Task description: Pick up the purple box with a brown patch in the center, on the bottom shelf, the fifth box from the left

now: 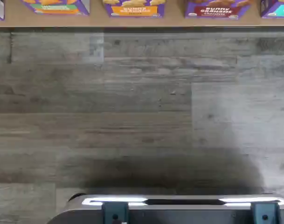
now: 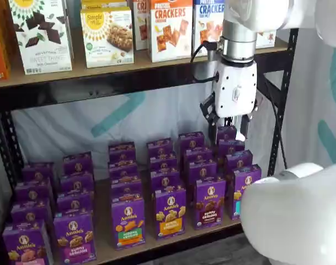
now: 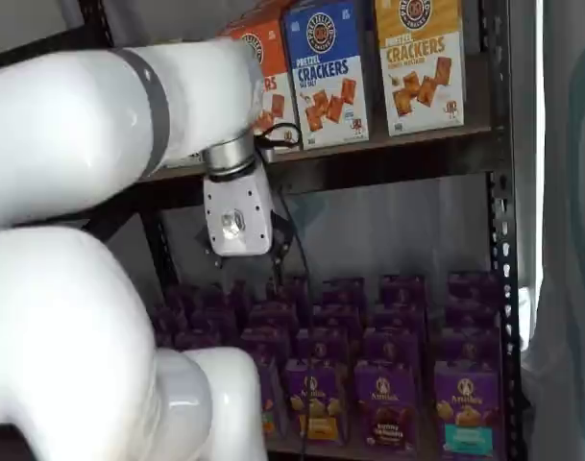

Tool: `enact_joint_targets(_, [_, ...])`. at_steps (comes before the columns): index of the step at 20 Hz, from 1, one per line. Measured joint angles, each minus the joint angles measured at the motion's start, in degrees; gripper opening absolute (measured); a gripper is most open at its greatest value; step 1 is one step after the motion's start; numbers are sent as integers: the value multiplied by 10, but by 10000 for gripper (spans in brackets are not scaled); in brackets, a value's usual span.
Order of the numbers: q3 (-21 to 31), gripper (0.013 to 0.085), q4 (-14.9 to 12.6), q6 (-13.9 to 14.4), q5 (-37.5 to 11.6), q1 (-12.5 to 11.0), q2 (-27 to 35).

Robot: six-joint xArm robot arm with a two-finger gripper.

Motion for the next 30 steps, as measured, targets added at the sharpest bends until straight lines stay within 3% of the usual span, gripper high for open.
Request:
enact_joint_targets(5, [15,850,23,-18,-26,-14,-18])
enact_joint_targets(18, [42,850,-1,-3,-75,-2,5])
enact_joint_targets(24, [71,850,-6,2,-140,3,41])
enact_joint_targets(30, [103,850,9,-26,-241,-16,110])
